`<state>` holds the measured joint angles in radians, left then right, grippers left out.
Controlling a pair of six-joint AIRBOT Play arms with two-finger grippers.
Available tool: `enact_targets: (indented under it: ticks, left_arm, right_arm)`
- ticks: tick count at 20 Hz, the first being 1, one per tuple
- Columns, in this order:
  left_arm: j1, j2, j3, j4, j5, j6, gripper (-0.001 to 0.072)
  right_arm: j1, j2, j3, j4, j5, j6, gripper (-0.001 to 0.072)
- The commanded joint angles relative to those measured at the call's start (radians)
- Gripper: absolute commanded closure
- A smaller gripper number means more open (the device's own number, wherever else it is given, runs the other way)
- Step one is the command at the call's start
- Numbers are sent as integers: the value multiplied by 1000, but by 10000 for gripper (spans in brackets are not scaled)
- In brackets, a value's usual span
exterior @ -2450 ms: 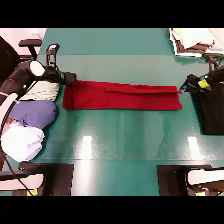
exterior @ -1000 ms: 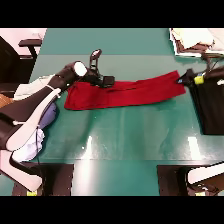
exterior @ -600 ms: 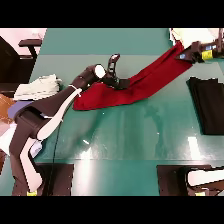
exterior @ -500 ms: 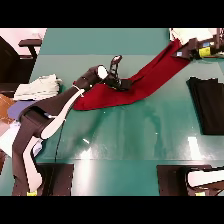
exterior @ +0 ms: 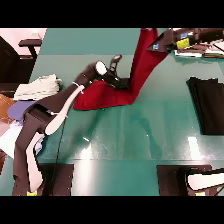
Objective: Fold the shirts.
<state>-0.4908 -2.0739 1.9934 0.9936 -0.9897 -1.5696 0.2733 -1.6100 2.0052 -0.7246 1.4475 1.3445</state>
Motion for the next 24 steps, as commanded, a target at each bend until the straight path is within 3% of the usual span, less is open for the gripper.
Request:
enact_targets:
  ticks: [1,5,7,9,13,17,21,22,24]
  left_arm:
    - [106,82,69,149,-174,6,680]
    - [308,322,69,261,-208,33,679]
    - [404,433,69,266,-208,33,679]
    - [474,511,69,266,-214,33,679]
    - [535,591,56,266,-249,35,679]
    - [534,595,56,250,-271,36,679]
    - [534,595,39,209,-285,33,679]
    - [534,595,21,190,-282,34,679]
    - [518,595,-23,177,-267,44,679]
  right_arm:
    - [86,-16,5,24,-61,1,690]
    - [253,-115,5,141,-209,-74,680]
    - [367,-191,23,147,-363,-138,584]
    - [453,-267,45,148,-476,-162,296]
    - [446,-307,31,145,-368,-193,285]
    - [265,-226,-140,122,-238,-167,287]
    - [53,-123,-385,-152,-219,-24,282]
    - [1,-114,-434,-160,-216,2,269]
    - [-66,-120,-511,-109,-208,9,128]
